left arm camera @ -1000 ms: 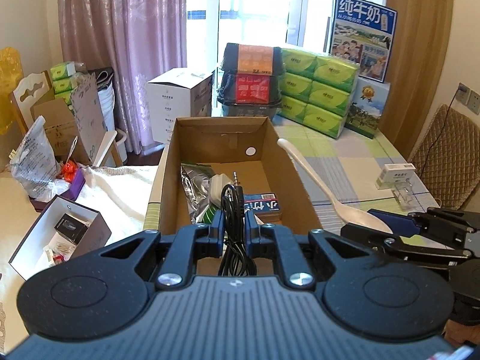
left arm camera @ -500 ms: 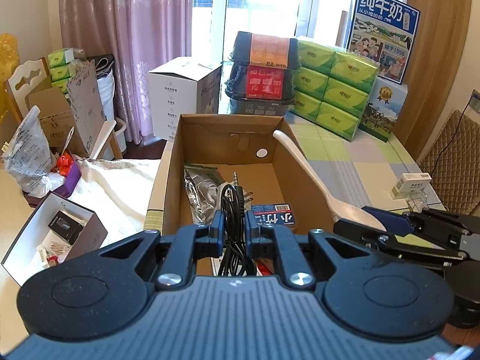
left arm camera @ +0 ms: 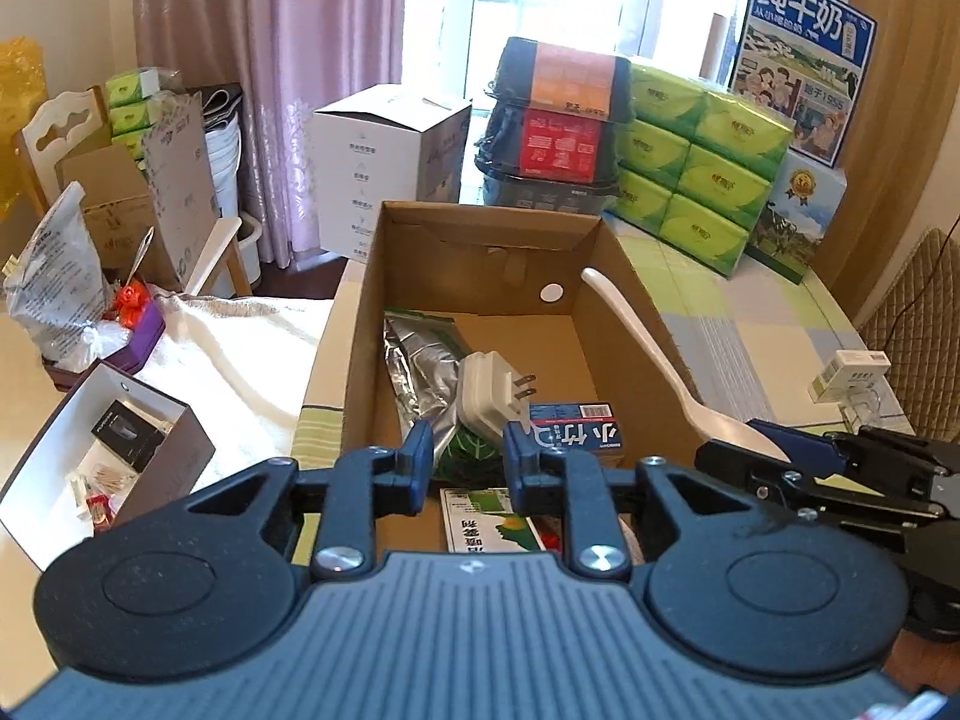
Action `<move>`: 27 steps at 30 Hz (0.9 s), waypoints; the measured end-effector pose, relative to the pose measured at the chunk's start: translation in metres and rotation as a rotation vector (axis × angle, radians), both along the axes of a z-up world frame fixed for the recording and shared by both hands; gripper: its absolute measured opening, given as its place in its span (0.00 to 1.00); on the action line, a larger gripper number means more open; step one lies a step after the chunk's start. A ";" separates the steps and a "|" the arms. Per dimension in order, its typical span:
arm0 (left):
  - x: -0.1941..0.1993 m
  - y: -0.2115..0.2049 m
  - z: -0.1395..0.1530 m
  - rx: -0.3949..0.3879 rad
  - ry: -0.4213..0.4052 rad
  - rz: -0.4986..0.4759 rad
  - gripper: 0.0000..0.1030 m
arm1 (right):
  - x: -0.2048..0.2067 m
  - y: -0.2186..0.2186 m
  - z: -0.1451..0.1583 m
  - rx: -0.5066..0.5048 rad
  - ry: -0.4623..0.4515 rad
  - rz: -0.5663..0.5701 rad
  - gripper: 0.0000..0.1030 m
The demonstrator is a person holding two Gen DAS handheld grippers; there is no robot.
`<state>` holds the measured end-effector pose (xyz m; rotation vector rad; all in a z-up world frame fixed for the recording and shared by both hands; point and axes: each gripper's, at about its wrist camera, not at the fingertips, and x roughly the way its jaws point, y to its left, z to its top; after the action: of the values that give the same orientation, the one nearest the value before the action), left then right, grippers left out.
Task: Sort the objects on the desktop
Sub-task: 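Open both tools to drop the cable and spoon into the carton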
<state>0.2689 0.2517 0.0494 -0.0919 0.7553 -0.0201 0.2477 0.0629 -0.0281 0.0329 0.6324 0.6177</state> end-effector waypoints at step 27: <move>-0.073 -0.024 0.019 -0.069 -0.077 0.039 0.55 | -0.059 -0.065 0.025 0.054 -0.038 -0.053 0.88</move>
<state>0.1957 0.2276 0.0685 -0.1702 0.6754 -0.0123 0.1885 -0.0024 -0.0035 0.0878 0.5763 0.5826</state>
